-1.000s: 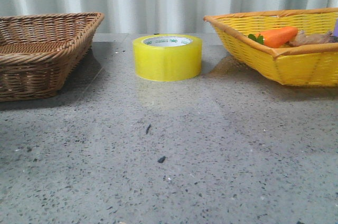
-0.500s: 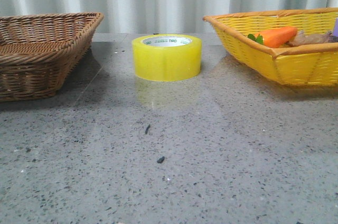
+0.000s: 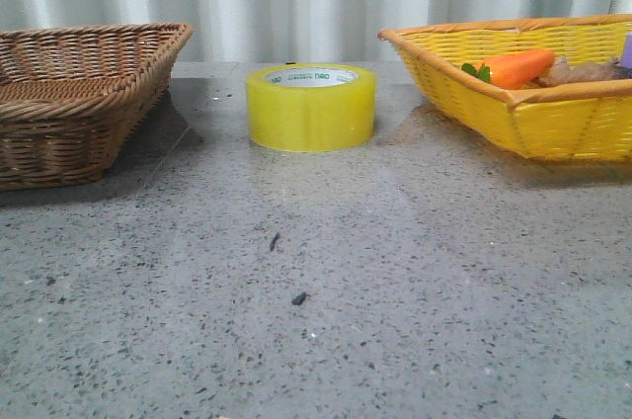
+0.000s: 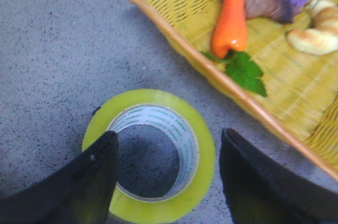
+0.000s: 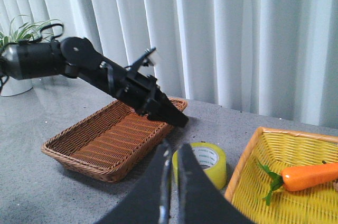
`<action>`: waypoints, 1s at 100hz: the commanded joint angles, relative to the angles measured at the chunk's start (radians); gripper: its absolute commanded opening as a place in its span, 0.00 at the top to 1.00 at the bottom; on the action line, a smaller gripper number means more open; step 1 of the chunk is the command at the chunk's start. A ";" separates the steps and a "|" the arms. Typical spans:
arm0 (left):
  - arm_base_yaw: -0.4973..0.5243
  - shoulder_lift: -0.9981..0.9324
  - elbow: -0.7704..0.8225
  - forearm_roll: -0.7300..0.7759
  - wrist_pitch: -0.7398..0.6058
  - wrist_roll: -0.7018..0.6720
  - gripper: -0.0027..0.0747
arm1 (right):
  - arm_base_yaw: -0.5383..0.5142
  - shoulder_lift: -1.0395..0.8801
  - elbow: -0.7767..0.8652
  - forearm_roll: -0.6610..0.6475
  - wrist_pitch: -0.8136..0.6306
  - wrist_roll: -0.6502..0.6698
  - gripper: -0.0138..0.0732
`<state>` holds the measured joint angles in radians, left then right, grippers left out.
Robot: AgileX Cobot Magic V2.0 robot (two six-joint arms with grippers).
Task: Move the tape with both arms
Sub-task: 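Lower the left gripper onto the tape roll and grasp its rim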
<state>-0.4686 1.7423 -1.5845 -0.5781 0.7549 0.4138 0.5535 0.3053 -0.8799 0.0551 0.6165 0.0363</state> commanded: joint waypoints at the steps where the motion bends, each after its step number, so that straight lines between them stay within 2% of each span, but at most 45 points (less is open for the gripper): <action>1: -0.030 -0.008 -0.051 0.058 -0.034 -0.064 0.46 | -0.004 0.023 -0.017 -0.016 -0.090 0.001 0.91; 9: -0.049 0.019 -0.055 0.128 -0.032 -0.106 0.44 | -0.004 0.037 -0.017 -0.016 -0.092 0.003 0.91; 26: -0.060 0.060 -0.058 0.161 -0.049 -0.119 0.25 | -0.004 0.079 -0.017 -0.016 -0.095 0.003 0.91; 42: -0.053 0.072 -0.058 0.205 -0.109 -0.138 0.24 | -0.004 0.093 -0.017 -0.016 -0.095 0.003 0.91; 84: -0.035 0.157 -0.058 0.193 -0.130 -0.140 0.27 | -0.004 0.093 -0.017 -0.016 -0.089 0.003 0.91; 91: -0.035 0.164 -0.058 0.193 -0.130 -0.140 0.34 | -0.004 0.093 -0.017 -0.016 -0.087 0.003 0.91; 100: -0.035 0.168 -0.058 0.193 -0.130 -0.140 0.50 | -0.004 0.093 -0.017 -0.016 -0.087 0.003 0.91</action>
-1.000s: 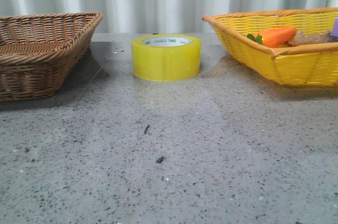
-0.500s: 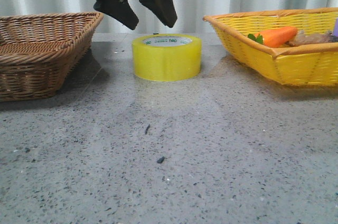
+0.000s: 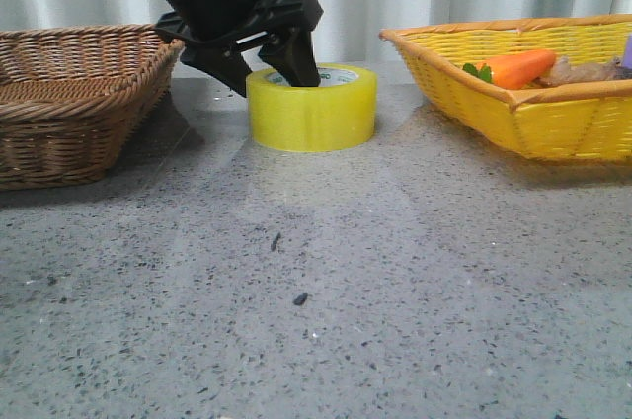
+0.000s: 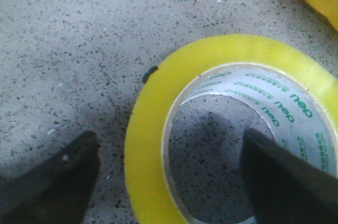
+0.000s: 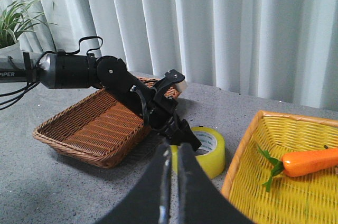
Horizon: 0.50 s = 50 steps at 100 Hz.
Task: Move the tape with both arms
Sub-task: 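Lower the left gripper onto the tape roll and grasp its rim, then lift the tape roll with the left gripper and drop it into the brown basket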
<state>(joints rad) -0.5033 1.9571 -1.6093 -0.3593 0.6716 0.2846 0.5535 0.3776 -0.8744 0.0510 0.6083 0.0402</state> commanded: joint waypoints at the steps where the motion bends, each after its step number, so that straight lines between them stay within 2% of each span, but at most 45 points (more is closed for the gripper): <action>1: 0.000 -0.047 -0.033 -0.026 -0.046 -0.011 0.53 | -0.004 0.020 -0.022 -0.012 -0.077 -0.001 0.91; 19: 0.000 -0.049 -0.035 -0.060 -0.020 -0.011 0.98 | -0.004 0.020 -0.022 -0.012 -0.075 -0.001 0.91; 28: 0.000 -0.065 -0.050 -0.108 -0.006 -0.011 0.99 | -0.004 0.020 -0.022 -0.012 -0.075 -0.001 0.91; 50: 0.001 -0.187 -0.159 -0.111 -0.008 -0.011 0.99 | -0.004 0.020 -0.022 -0.012 -0.078 -0.001 0.91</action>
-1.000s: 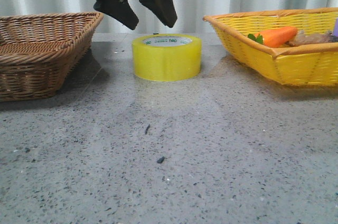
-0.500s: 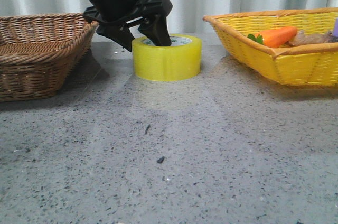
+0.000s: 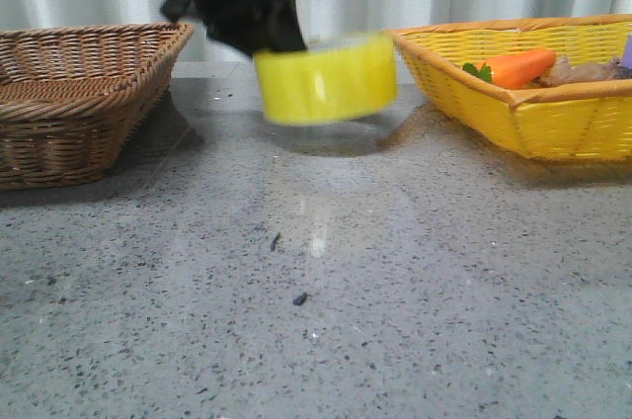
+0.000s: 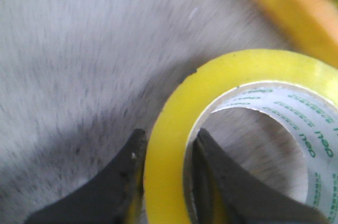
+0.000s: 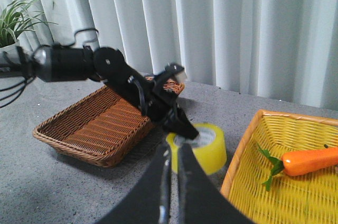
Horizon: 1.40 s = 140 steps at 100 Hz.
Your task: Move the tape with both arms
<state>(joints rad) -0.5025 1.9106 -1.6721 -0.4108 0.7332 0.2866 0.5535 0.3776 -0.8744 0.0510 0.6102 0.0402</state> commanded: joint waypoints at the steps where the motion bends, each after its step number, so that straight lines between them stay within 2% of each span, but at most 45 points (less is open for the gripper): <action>1: 0.003 -0.150 -0.106 -0.057 -0.070 -0.013 0.99 | -0.004 0.020 -0.022 -0.012 -0.080 -0.001 0.91; 12: 0.026 -0.227 -0.165 -0.046 -0.070 -0.013 0.99 | -0.004 0.020 -0.022 -0.012 -0.080 -0.001 0.91; 25: 0.080 -0.320 -0.176 0.037 -0.052 -0.011 0.99 | -0.004 0.020 -0.022 -0.012 -0.081 -0.001 0.91; 52: 0.315 -0.380 -0.164 0.100 0.227 -0.011 0.99 | -0.004 0.020 -0.022 -0.012 -0.088 -0.001 0.91; 69: 0.437 -0.380 -0.054 0.100 0.290 -0.013 0.99 | -0.004 0.020 -0.022 -0.012 -0.088 -0.001 0.91; 88: 0.504 -0.380 0.145 0.082 0.208 -0.031 0.98 | -0.004 0.020 -0.022 -0.012 -0.088 -0.001 0.91; 95: 0.506 -0.380 0.197 0.066 0.189 -0.031 0.88 | -0.004 0.020 -0.022 -0.012 -0.088 -0.001 0.91; 107: 0.506 -0.380 0.246 0.066 0.168 -0.032 0.55 | -0.004 0.020 -0.022 -0.012 -0.088 -0.001 0.91; 114: 0.506 -0.380 0.251 0.065 0.163 -0.032 0.40 | -0.004 0.020 -0.022 -0.012 -0.088 -0.001 0.91; 119: 0.506 -0.383 0.250 0.059 0.161 -0.032 0.34 | -0.004 0.020 -0.022 -0.012 -0.088 -0.001 0.91; 130: 0.506 -0.422 0.248 0.009 0.120 -0.032 0.36 | -0.004 0.020 -0.022 -0.012 -0.078 -0.001 0.91; 140: 0.486 -0.501 0.254 -0.036 0.044 -0.030 0.48 | -0.004 0.020 -0.022 -0.012 -0.048 -0.001 0.91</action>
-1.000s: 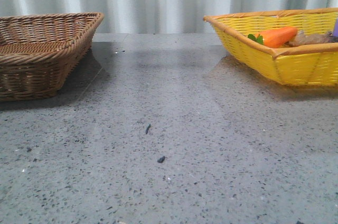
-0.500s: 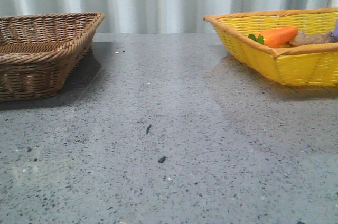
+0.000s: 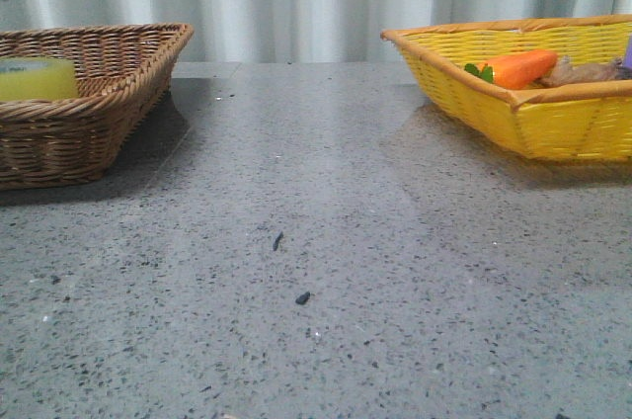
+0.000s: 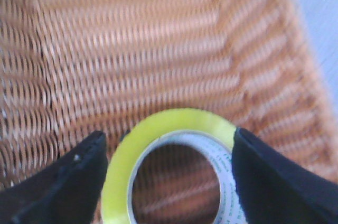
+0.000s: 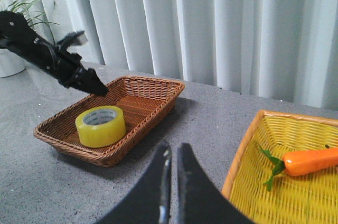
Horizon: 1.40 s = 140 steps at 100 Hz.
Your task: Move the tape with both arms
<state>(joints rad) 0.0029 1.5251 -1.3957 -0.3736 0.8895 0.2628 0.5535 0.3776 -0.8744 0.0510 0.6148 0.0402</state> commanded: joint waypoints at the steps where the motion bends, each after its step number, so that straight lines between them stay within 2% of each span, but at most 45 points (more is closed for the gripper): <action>1: -0.025 -0.123 -0.019 -0.073 -0.127 -0.007 0.49 | -0.004 0.020 -0.022 -0.015 -0.050 -0.001 0.91; 16: -0.124 -0.329 0.081 -0.062 -0.296 0.025 0.65 | -0.004 -0.003 -0.018 -0.086 0.025 -0.001 0.91; 31: -0.246 -0.558 0.306 -0.053 -0.414 0.025 0.76 | -0.004 -0.079 0.019 -0.185 -0.014 -0.001 0.91; 45: -0.315 -0.763 0.536 -0.055 -0.452 0.015 0.83 | -0.004 -0.165 0.073 -0.245 -0.036 -0.001 0.91; 65: -0.327 -0.993 0.765 -0.055 -0.459 0.015 0.99 | -0.004 -0.209 0.109 -0.245 0.033 -0.001 0.91; 83: -0.327 -1.077 0.865 -0.055 -0.459 0.015 0.99 | -0.004 -0.209 0.109 -0.245 0.067 -0.001 0.91; 124: -0.327 -1.079 0.950 -0.055 -0.459 0.015 0.99 | -0.004 -0.209 0.109 -0.245 0.067 -0.001 0.91; 140: -0.380 -1.135 0.952 -0.055 -0.459 0.015 0.99 | -0.004 -0.209 0.109 -0.245 0.067 -0.001 0.91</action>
<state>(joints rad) -0.3458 0.4264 -0.4205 -0.4084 0.5000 0.2865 0.5535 0.1536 -0.7439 -0.1723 0.7536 0.0420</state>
